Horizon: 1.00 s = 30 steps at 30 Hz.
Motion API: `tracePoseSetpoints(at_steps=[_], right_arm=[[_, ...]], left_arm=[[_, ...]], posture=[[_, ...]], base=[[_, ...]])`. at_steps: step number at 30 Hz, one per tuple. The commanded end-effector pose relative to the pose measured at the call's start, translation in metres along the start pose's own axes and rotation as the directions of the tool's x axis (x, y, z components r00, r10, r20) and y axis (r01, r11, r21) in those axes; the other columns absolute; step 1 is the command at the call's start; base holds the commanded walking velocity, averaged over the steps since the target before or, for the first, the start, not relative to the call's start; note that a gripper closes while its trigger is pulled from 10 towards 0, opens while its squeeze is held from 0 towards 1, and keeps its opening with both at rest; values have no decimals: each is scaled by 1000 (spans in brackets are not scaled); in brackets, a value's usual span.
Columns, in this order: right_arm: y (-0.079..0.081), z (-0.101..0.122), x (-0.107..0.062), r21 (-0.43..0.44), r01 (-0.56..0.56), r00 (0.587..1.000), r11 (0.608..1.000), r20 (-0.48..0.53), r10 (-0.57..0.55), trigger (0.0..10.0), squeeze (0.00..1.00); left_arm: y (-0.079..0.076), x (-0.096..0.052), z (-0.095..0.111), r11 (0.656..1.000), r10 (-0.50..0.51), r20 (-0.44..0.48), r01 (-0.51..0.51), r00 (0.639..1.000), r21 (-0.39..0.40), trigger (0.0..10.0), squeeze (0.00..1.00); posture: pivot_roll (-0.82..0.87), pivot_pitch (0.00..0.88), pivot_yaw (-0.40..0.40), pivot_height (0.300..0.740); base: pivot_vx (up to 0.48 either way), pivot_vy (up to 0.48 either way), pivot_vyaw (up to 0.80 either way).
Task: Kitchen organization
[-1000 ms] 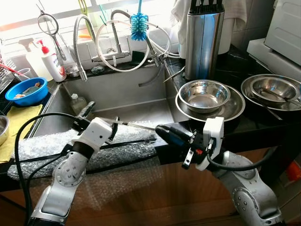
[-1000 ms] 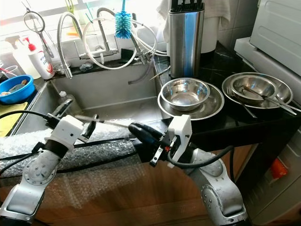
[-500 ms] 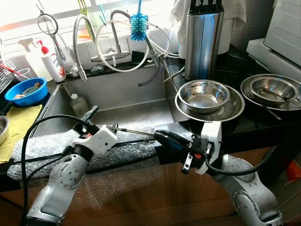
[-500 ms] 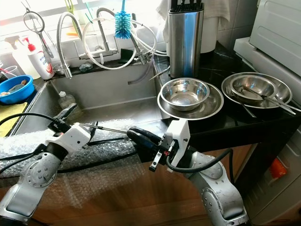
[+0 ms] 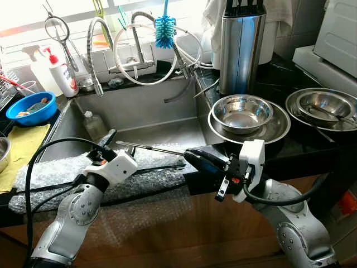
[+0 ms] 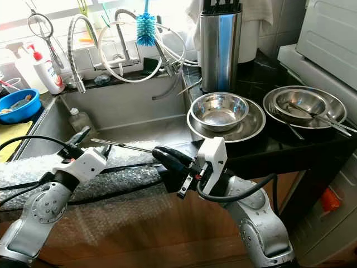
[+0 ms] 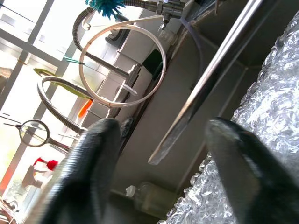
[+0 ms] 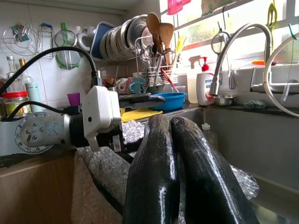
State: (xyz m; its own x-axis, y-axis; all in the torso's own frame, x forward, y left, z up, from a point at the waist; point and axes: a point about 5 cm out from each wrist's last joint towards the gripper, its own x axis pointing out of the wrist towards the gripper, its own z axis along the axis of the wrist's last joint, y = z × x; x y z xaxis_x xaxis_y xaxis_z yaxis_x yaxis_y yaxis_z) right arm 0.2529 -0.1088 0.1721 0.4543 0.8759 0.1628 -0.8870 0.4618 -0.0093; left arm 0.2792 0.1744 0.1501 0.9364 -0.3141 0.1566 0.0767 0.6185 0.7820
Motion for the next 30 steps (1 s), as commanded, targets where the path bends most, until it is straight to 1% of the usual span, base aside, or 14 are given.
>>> tracePoseSetpoints(at_steps=[1,2,6,9,10,11,12,13,19,30], right_arm=[[0,3,3,-11,-4,1000,1000,16,4,10000,0],[0,2,3,-10,-3,1000,1000,15,3,10000,0],[0,2,3,-9,-2,1000,1000,15,2,10000,0],[0,2,3,-9,-2,1000,1000,15,2,10000,0],[-1,1,3,-9,-1,1000,1000,16,1,10000,0],[-1,1,3,-9,-1,1000,1000,16,1,10000,0],[-1,1,3,-7,1,1000,1000,17,0,10000,0],[0,1,3,-7,1,1000,1000,16,-1,10000,0],[0,1,3,-7,-1,1000,1000,18,1,10000,0],[-1,2,4,-19,5,1000,1000,18,-5,10000,0]], left_arm=[[3,1,-2,1000,11,-10,-11,1000,7,4157,0],[3,1,0,1000,13,-2,-13,1000,1,9569,0],[5,2,2,1000,30,12,-30,999,-7,9569,0],[6,3,3,999,40,16,-40,999,-7,9294,0],[7,3,3,999,49,19,-49,999,-8,8549,0],[7,3,3,999,49,19,-49,999,-8,8549,0],[8,3,4,998,60,24,-60,998,-11,7059,0],[9,4,4,997,70,29,-70,997,-15,0,0],[9,5,6,997,74,34,-74,997,-21,0,0],[4,3,6,998,50,36,-50,998,-25,0,0]], posture=[[-89,0,153,740],[-88,0,153,740],[-88,0,153,740],[-88,0,153,740],[-89,0,153,740],[-89,0,153,740],[-90,0,154,740],[-91,0,154,740],[-92,0,153,740],[-91,0,149,740]], base=[[0,0,0],[0,0,0],[0,0,0],[0,0,0],[0,0,0],[0,0,0],[0,0,0],[0,0,0],[0,0,0],[0,0,0]])
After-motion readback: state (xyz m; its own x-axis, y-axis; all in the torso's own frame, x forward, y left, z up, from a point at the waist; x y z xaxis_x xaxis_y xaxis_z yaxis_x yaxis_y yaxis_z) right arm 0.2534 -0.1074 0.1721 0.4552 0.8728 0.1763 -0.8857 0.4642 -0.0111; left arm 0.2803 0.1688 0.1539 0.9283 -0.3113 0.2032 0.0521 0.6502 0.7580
